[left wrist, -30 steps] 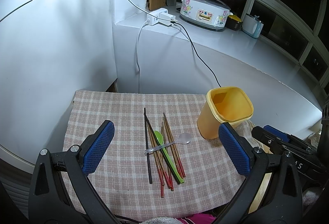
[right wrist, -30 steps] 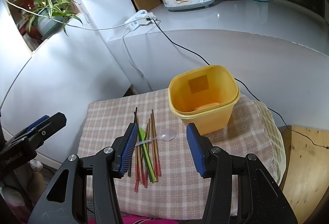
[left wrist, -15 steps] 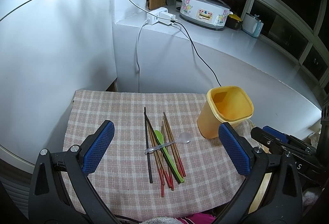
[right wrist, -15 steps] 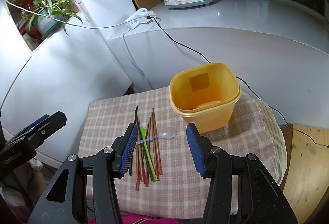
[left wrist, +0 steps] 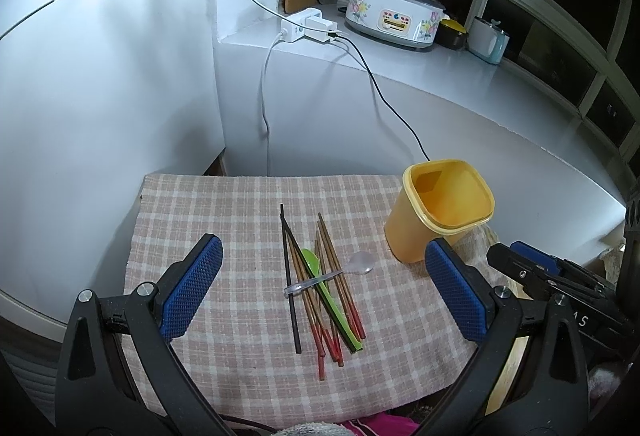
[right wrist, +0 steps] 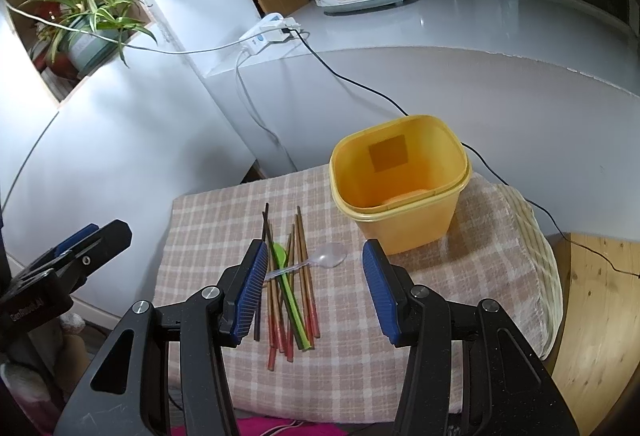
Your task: Organize utensils
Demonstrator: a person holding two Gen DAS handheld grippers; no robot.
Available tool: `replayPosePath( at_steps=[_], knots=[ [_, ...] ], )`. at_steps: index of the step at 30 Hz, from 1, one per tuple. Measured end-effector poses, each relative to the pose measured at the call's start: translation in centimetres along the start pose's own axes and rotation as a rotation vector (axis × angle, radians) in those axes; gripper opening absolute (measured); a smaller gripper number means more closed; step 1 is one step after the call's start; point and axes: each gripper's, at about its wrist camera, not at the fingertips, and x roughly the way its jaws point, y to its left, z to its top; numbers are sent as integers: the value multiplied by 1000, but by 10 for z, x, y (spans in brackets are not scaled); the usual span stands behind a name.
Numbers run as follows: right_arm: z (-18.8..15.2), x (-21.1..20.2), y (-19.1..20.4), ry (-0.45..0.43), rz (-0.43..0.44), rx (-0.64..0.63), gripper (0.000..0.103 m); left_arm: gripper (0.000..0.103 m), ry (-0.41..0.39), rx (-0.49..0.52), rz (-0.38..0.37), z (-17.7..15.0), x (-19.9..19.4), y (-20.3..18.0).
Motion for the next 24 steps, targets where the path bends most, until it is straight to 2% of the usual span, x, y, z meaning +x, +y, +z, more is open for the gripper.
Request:
replayPosePath(
  at_steps=[6,13,19,24],
  knots=[
    [0,0,3,-11,12,0,48,103,2,-5,15,-3,0,6],
    [-9,6,4,-6,78,-18,48,103,10,-56,64,-7,4,30],
    [-20,20,-1,46,94,-16,48,102,48,-98,88,-17,15,59],
    [-33,46,-7,135,108,35,48,94,98,-127,88,-26,32,81]
  ],
)
